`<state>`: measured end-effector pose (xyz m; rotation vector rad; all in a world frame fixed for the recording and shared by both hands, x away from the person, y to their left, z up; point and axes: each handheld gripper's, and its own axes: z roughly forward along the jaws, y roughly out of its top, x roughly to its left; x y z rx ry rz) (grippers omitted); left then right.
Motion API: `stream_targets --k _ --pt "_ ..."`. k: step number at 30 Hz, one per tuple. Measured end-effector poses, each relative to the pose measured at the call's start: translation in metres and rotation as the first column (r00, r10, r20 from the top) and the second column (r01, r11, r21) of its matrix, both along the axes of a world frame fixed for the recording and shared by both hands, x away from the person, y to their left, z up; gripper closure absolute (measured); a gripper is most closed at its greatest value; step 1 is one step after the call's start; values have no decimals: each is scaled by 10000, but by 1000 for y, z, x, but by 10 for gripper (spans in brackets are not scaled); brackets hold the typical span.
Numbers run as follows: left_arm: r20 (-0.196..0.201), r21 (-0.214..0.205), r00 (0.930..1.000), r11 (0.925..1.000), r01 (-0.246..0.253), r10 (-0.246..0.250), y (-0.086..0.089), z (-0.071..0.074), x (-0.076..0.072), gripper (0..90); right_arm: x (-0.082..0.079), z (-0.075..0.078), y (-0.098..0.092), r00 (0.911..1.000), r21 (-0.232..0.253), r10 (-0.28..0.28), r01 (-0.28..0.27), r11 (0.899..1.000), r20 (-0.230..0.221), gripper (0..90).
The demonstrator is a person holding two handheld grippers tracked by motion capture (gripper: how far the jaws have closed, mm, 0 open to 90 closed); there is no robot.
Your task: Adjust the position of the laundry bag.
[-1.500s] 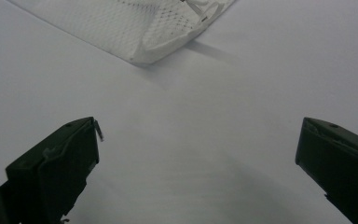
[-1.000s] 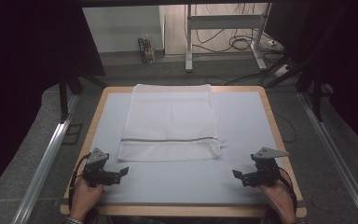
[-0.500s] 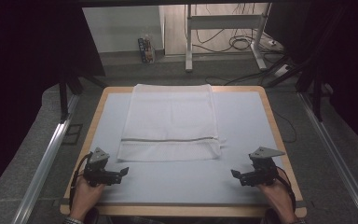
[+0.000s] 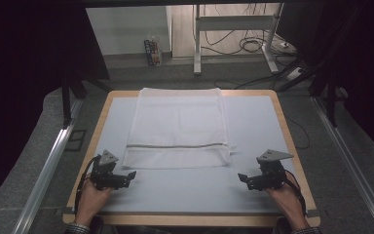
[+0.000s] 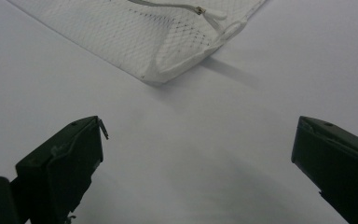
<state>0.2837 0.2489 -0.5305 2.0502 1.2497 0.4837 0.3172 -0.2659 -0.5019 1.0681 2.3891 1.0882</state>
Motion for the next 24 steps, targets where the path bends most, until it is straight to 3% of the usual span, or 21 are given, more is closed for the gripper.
stream_targets --k 4,8,14,19,24 --pt "-57 -47 9999 9999 -95 95 0 1 7 28 5 1 2 9999 9 -114 114 9999 7 12" --pt "-180 -689 9997 9975 -150 138 5 2 11 30 10 1 3 9998 88 -223 222 9997 14 5" --pt "-320 -544 9995 9985 -84 67 6 2 16 71 16 5 10 9999 -50 -110 111 9999 40 7" --pt "-270 -327 9996 9994 -103 94 8 2 26 95 25 9 19 9999 -374 -105 103 9992 -67 78" --pt "-251 -576 9989 9975 -399 386 14 3 38 111 36 11 24 9999 -641 -83 76 9979 -94 193"
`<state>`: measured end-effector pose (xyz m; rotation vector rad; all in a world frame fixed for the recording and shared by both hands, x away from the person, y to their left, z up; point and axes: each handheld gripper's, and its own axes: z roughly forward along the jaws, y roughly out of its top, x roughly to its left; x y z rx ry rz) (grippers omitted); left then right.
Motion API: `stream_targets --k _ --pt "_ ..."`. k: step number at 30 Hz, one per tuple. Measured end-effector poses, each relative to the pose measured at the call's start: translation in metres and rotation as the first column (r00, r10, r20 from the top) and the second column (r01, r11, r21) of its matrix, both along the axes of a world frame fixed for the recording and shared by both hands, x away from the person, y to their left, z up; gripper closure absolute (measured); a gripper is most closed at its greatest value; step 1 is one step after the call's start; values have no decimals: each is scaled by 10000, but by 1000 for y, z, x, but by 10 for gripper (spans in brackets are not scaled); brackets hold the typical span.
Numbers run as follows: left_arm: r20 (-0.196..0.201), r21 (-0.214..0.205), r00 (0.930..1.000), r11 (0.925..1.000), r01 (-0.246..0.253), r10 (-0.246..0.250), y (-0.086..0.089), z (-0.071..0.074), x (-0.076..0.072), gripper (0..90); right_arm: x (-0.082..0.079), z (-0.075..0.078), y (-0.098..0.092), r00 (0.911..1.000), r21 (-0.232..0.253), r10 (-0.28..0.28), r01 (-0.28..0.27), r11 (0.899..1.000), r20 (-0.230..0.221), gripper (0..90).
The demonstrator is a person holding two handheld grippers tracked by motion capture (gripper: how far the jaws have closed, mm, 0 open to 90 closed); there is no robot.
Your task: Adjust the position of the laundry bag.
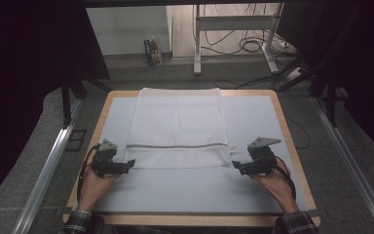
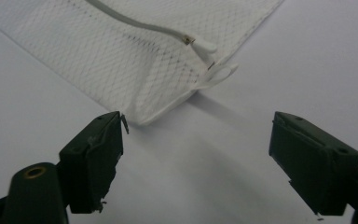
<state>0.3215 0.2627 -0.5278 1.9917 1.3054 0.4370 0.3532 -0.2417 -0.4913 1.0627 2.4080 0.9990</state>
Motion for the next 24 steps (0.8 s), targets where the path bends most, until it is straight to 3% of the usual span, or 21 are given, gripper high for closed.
stream_targets --k 9,11,14,16,24 --pt "56 -501 9997 9984 -253 256 7 5 18 152 20 2 12 9999 -205 -139 139 9997 28 284" --pt "28 -430 9994 9985 -330 331 7 5 22 168 24 2 15 10000 73 53 -53 10000 -27 319" --pt "-65 -290 9992 9988 -389 387 7 5 27 212 28 2 20 10000 -211 54 -52 9998 74 388" --pt "-29 -172 9989 9988 -463 462 8 5 30 260 32 2 22 10000 -292 -42 45 9996 89 426" --pt "157 -858 9960 9926 -858 874 15 9 44 477 57 2 36 10000 -375 -15 17 9993 59 603"
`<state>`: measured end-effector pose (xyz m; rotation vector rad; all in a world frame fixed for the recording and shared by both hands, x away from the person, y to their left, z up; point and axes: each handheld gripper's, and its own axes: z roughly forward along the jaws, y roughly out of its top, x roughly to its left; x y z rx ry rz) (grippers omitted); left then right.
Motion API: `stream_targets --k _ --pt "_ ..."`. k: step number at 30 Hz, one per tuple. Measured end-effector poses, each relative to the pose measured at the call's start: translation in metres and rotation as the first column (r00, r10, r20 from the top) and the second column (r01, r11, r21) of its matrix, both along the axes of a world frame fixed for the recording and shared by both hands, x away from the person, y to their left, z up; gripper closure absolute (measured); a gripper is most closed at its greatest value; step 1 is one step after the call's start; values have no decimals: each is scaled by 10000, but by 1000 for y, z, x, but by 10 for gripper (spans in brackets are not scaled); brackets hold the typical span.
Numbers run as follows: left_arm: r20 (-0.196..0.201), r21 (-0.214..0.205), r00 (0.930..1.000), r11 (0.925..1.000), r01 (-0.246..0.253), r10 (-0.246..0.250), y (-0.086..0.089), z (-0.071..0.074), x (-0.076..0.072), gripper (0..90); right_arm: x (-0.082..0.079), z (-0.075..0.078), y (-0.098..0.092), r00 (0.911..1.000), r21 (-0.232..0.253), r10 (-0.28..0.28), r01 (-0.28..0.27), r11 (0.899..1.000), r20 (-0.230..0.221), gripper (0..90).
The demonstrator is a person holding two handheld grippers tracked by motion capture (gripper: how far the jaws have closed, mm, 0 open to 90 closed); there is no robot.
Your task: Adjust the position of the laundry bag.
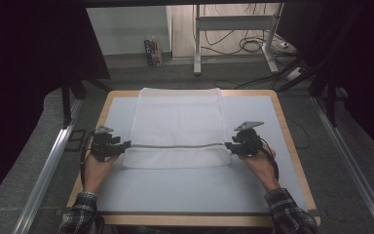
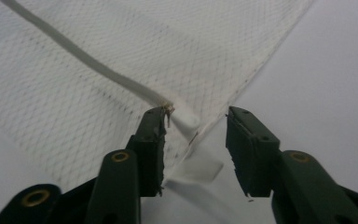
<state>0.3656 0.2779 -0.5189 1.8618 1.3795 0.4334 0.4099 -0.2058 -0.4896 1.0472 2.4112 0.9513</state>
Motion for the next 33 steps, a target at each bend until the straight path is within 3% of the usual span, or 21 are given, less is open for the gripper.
stream_targets --k 5,10,15,20,23,28,30,33 --pt "-68 148 10000 9999 -19 20 -3 -2 10 549 16 -3 8 9995 -137 -327 327 9994 -30 675" --pt "-111 405 9999 9991 -94 99 -7 -7 20 637 28 -10 12 9993 -309 -364 362 9989 -52 641" --pt "-6 623 9991 9972 -414 415 -5 -14 28 565 39 -19 12 9975 -270 -683 677 9973 -185 574" --pt "-234 824 9988 9958 -405 425 -8 -21 35 560 44 -28 15 9956 -534 -813 788 9955 -474 559" --pt "-466 1245 9987 9921 -162 221 -16 -26 37 608 45 -28 14 9945 -425 -875 851 9955 -569 628" --pt "-806 963 9957 9947 -369 447 -20 -23 38 781 43 -27 18 9938 -320 -692 667 9973 -870 865" --pt "-806 1104 9961 9935 -272 362 -22 -23 37 885 43 -26 18 9935 -308 -622 595 9978 -949 883" --pt "-815 1226 9963 9923 -171 273 -23 -21 37 898 42 -25 20 9946 -492 -598 558 9972 -849 889"
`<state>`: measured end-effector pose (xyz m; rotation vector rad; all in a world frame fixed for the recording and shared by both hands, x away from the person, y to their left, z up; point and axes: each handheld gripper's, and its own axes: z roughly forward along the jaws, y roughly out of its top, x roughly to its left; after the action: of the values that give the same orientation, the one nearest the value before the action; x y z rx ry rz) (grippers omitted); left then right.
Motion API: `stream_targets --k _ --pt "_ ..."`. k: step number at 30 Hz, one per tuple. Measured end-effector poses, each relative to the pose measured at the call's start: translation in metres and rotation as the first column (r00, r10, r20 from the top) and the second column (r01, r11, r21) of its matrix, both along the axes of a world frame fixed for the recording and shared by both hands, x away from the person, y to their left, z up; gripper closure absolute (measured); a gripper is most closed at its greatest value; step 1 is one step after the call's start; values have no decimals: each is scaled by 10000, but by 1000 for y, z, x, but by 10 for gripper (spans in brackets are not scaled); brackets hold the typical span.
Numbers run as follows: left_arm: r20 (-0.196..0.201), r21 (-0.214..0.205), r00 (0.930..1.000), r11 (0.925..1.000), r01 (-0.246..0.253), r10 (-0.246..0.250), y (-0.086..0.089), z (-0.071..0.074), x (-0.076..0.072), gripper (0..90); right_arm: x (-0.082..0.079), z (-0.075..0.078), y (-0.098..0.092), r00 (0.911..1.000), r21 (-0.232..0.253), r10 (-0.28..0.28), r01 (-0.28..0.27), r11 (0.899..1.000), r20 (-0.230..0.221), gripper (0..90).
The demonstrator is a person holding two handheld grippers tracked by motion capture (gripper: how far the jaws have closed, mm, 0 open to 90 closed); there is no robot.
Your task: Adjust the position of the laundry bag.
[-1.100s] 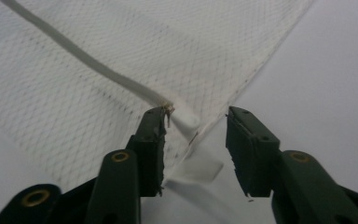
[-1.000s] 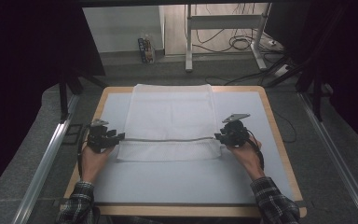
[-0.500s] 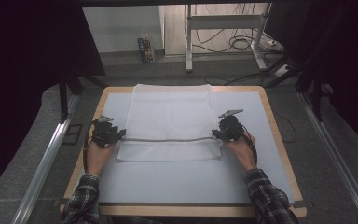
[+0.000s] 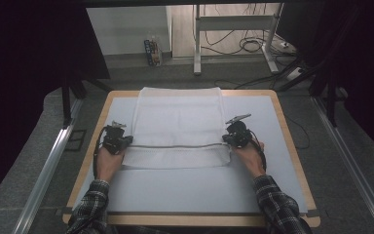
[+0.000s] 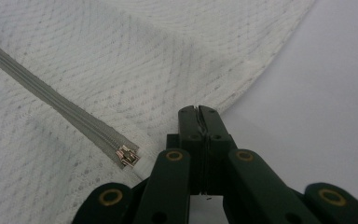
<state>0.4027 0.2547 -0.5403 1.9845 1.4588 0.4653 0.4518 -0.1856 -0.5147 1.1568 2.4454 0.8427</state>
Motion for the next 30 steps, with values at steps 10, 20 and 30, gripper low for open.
stream_targets --k 10,20,30 --pt "45 -629 9986 9966 530 -529 4 11 -12 898 -12 11 -5 9995 -75 155 -153 9999 282 889" --pt "140 -423 9934 9925 1143 -1138 -3 16 -31 898 -32 24 -17 9980 141 381 -389 9991 512 889" --pt "269 -591 9884 9868 1510 -1496 -6 24 -51 899 -54 33 -22 9962 -56 604 -602 9982 632 889"
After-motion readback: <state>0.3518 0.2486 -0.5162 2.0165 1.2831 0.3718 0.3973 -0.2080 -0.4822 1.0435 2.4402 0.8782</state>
